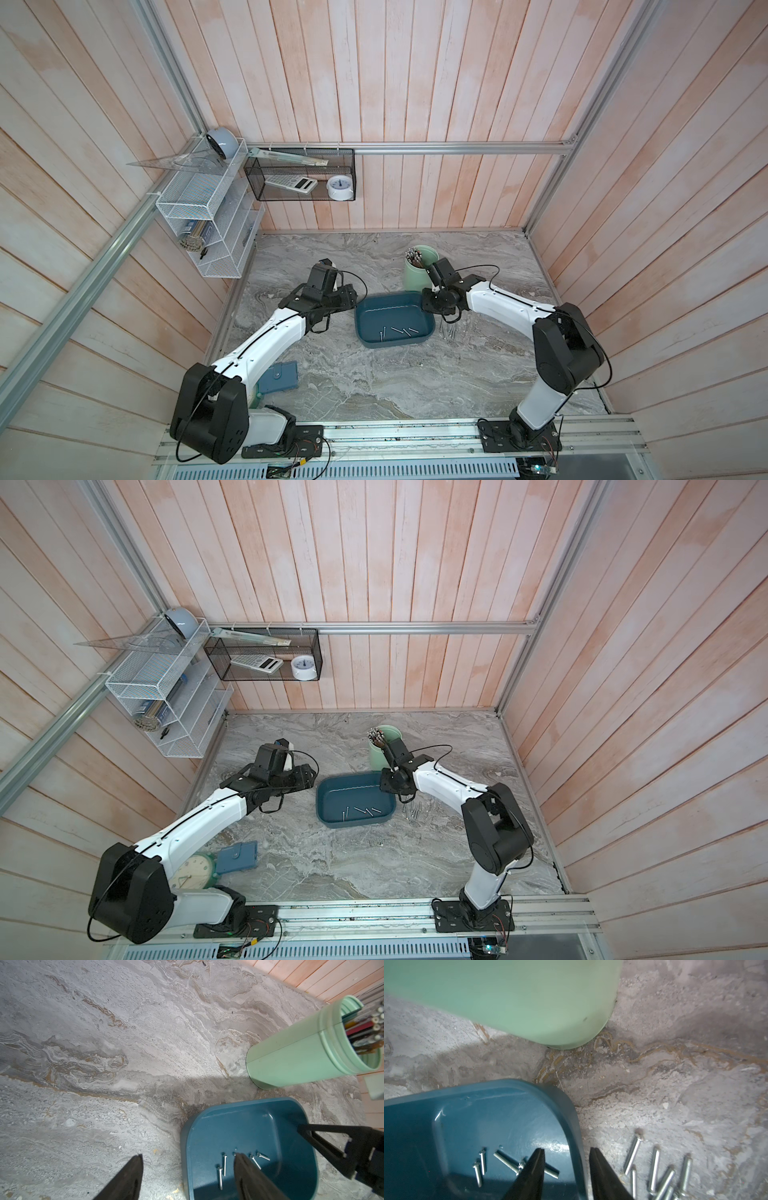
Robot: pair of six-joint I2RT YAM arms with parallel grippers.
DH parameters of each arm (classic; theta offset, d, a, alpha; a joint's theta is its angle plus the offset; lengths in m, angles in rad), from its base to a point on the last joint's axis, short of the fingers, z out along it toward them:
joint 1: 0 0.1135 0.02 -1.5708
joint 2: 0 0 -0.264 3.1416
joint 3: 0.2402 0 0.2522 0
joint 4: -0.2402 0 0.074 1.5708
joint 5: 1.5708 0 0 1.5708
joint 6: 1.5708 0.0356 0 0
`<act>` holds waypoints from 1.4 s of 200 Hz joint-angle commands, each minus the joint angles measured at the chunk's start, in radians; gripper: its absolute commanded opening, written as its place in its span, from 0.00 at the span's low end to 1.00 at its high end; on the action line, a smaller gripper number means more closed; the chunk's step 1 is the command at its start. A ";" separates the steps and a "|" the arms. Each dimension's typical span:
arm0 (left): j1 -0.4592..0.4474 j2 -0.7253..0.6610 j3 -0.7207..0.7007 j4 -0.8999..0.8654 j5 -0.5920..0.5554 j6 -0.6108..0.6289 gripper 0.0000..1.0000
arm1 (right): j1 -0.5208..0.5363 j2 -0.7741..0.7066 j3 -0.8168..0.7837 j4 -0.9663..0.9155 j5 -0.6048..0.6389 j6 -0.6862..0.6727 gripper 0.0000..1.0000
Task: Take out the screws from the storage box
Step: Adjust the storage box at the center of the board.
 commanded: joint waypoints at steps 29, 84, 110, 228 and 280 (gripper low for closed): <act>0.000 -0.004 0.019 -0.002 -0.009 0.014 0.74 | 0.033 0.067 0.078 -0.127 0.073 0.016 0.24; -0.001 -0.017 0.020 -0.010 -0.044 0.020 0.74 | 0.039 0.078 0.078 -0.187 0.048 0.026 0.13; -0.001 -0.036 0.017 -0.013 -0.079 0.025 0.74 | 0.039 0.051 0.056 -0.171 -0.015 0.042 0.10; -0.001 -0.103 0.127 -0.098 -0.145 0.067 0.75 | -0.034 -0.078 -0.147 0.031 -0.519 0.285 0.00; 0.000 -0.108 0.145 -0.101 -0.125 0.068 0.75 | -0.046 -0.110 -0.130 -0.064 -0.484 0.245 0.00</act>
